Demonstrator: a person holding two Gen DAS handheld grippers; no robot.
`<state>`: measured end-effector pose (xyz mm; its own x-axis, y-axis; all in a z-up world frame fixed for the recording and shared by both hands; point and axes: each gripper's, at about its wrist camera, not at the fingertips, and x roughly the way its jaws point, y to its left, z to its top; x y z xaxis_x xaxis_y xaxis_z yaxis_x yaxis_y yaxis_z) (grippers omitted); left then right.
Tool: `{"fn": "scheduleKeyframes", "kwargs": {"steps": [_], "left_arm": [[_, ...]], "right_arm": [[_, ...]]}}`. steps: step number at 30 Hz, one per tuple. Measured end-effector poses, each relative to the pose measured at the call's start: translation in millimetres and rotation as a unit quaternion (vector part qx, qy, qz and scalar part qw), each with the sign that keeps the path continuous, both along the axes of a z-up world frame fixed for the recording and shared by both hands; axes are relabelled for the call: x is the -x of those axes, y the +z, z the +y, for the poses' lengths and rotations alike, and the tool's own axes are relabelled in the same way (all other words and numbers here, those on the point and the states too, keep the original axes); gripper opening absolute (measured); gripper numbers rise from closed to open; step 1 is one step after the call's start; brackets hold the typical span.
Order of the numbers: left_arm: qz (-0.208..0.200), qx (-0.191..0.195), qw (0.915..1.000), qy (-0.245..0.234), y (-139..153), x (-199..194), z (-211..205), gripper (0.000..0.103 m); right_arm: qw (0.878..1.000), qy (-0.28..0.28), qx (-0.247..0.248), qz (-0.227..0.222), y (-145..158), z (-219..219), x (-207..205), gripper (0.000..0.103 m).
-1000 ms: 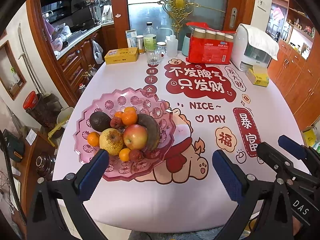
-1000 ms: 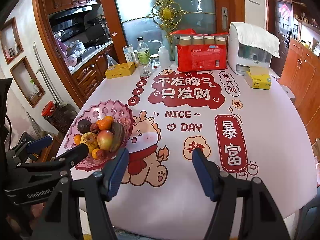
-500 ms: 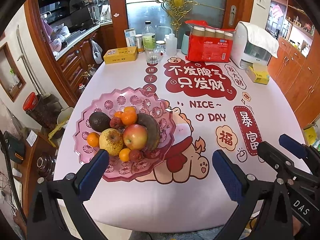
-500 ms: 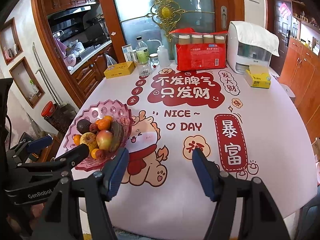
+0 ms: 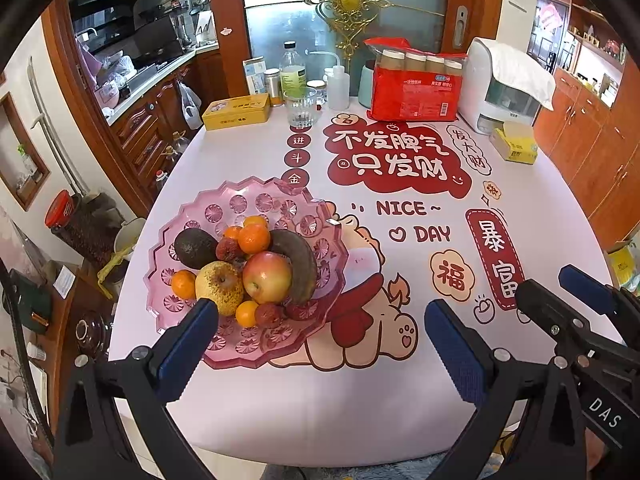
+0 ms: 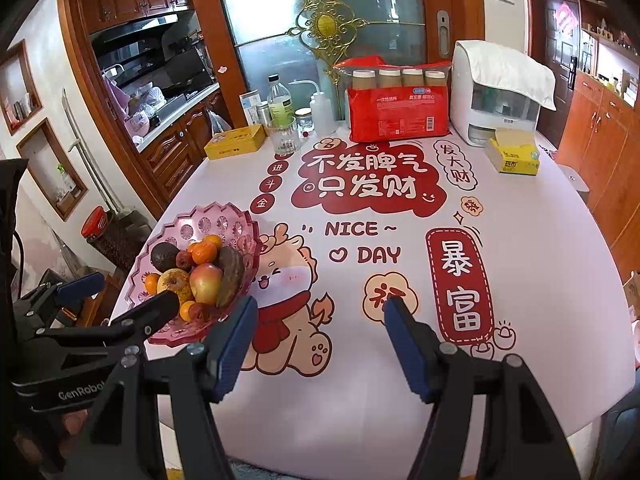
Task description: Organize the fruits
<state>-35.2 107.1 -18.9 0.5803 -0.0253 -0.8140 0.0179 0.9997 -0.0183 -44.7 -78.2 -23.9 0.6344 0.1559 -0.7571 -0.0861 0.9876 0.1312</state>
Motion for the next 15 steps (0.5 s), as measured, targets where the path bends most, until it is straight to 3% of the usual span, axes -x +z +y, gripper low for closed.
{"fn": "scheduleKeyframes", "kwargs": {"steps": [15], "left_arm": [[0.001, -0.002, 1.0, 0.0, 1.3, -2.2, -2.8, 0.102]], "right_arm": [[1.0, 0.0, 0.0, 0.001, -0.6, -1.7, -2.5, 0.066]]}}
